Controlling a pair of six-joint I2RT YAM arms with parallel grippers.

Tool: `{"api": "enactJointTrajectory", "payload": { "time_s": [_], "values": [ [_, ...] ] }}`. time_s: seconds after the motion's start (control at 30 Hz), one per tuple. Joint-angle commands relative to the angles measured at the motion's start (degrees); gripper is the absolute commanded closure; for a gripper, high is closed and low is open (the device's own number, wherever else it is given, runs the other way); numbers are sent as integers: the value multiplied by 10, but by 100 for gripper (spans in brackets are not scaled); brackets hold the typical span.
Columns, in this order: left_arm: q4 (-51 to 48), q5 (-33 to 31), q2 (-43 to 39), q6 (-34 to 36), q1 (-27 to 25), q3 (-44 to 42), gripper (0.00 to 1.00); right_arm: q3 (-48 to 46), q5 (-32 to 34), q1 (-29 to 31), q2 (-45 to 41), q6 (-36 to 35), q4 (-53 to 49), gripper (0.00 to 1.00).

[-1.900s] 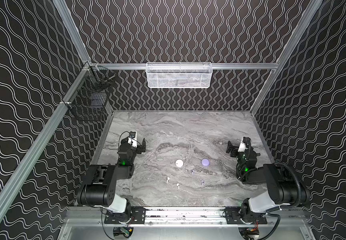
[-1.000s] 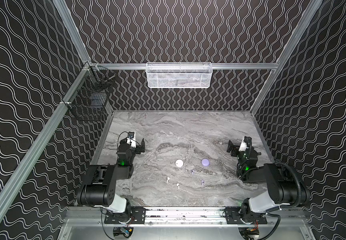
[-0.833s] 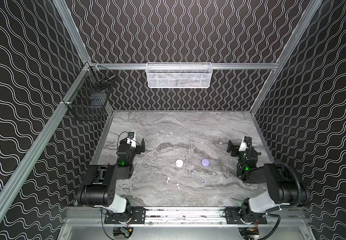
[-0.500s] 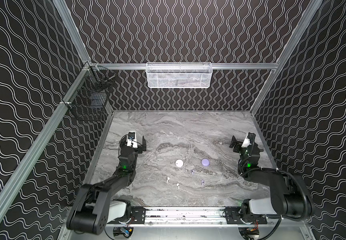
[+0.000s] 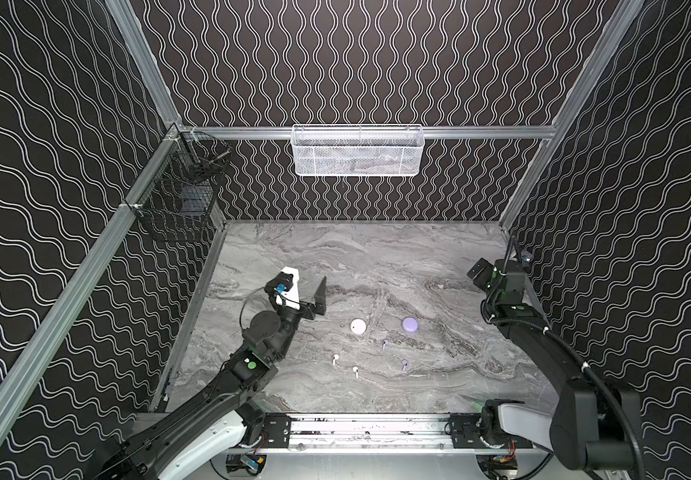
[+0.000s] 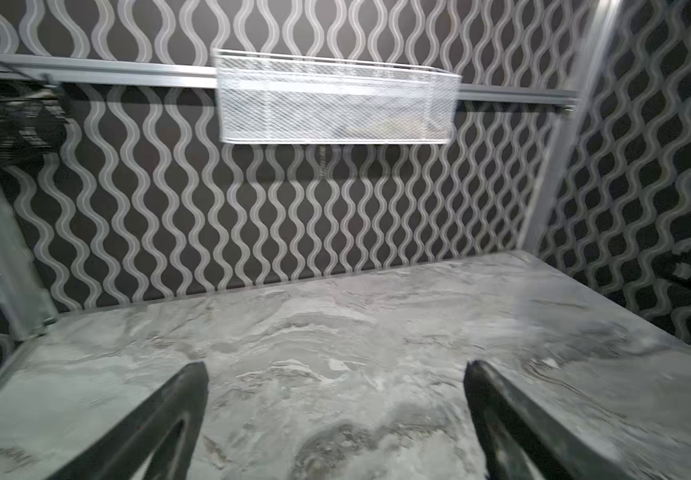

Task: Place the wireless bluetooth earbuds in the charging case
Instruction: 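Move the right gripper over the lavender case while the left arm rises forward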

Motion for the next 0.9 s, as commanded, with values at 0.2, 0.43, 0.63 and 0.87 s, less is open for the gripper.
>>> {"api": "enactJointTrajectory", "payload": {
  "time_s": [0.2, 0.43, 0.63, 0.87],
  "values": [
    [-4, 158, 104, -38, -35, 31, 1, -8, -66, 170, -50, -65, -65, 0],
    [-4, 273, 197, 0, -49, 64, 5, -1, -101, 235, -9, -89, -99, 0],
    [-8, 269, 238, -5, -49, 69, 15, 51, -94, 265, 82, -92, -179, 1],
    [-1, 256, 261, -30, -50, 71, 15, 57, -79, 305, 101, -87, -213, 2]
  ]
}}
